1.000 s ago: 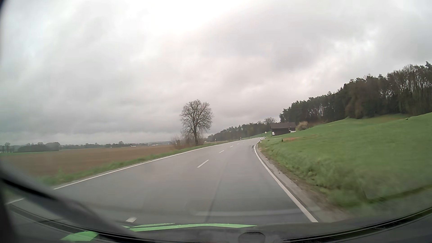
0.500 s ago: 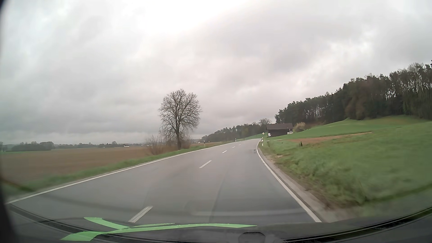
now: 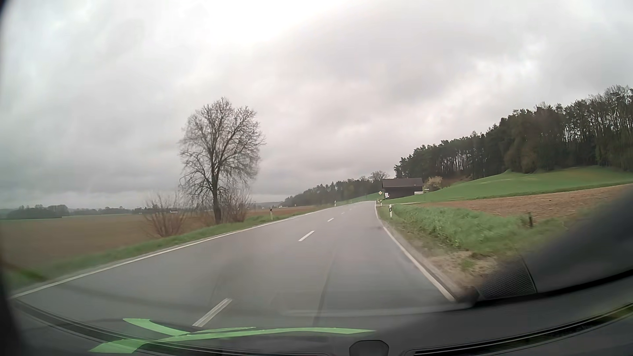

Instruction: Follow the waypoints while adhering to traffic rules and regulations

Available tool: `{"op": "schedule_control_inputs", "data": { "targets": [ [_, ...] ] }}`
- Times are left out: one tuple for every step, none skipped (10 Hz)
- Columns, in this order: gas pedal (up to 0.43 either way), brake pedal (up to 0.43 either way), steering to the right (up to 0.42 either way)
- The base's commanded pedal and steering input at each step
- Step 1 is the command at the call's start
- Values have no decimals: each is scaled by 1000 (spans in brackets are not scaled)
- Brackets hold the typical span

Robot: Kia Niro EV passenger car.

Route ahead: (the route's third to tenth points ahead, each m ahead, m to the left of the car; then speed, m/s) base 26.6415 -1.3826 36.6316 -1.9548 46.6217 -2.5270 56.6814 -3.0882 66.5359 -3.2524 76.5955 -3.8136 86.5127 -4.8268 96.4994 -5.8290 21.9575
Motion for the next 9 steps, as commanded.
{"op": "schedule_control_inputs", "data": {
  "targets": [
    [209,0,14],
    [209,0,15],
    [220,0,15],
    [220,0,15],
    [220,0,15],
    [220,0,14],
    [228,0,13],
    [248,0,13],
    [248,0,13]
  ]
}}
